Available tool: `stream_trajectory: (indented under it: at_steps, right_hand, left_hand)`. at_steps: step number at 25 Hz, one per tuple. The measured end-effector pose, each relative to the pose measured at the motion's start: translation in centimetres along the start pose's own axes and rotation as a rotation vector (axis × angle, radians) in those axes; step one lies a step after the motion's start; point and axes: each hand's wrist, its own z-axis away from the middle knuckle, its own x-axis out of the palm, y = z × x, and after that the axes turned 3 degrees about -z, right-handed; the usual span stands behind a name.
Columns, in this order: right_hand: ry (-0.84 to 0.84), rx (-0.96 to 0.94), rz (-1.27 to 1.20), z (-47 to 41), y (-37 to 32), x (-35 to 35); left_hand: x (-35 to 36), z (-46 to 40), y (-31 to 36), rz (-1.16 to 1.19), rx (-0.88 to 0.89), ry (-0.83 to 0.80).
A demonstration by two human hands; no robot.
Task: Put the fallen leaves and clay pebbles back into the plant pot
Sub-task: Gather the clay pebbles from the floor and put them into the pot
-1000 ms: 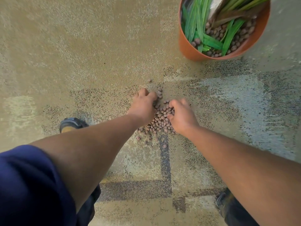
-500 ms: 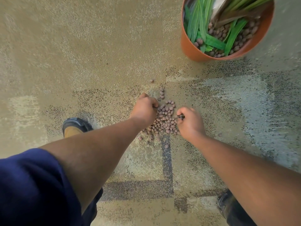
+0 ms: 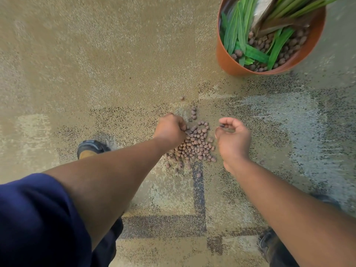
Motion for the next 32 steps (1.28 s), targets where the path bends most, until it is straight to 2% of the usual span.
stream_trajectory:
  at_steps: [3,6,14,16,20,22,26,29,32]
  right_hand:
    - [-0.003,-0.03,-0.037,0.0,-1.1,0.1]
    - [-0.024,-0.048,-0.07,0.0,-1.7,-0.1]
    - [-0.021,-0.07,-0.137,0.5,-2.7,-1.0]
    - [-0.004,-0.137,-0.219,0.5,-4.9,-1.6]
    - [0.038,-0.36,-0.418,-1.8,-10.3,-3.3]
    - [0.068,-0.416,-0.459,-3.2,-12.2,-3.7]
    - [0.072,-0.293,-0.382,-5.1,-13.2,-4.0]
    - [0.066,-0.358,-0.264,-4.7,-12.3,-4.5]
    - [0.065,-0.44,-0.187,-3.5,-10.5,-4.9]
  left_hand:
    - [-0.5,-0.3,-0.4,0.102,-0.062,-0.065]
    - [-0.9,-0.1,-0.4,0.2,-0.103,-0.059]
    - [-2.7,2.1,2.2,0.427,-0.083,-0.033]
    - [-4.2,3.0,4.6,0.565,-0.01,-0.031]
    - [-7.2,3.4,11.4,0.895,0.266,0.035]
    - [-7.8,2.4,14.6,0.968,0.319,0.096]
    - [-7.4,-0.9,16.3,0.89,0.282,0.212]
    - [-6.9,-1.3,15.7,0.789,0.322,0.221]
    - [-6.9,-0.6,13.4,0.693,0.38,0.355]
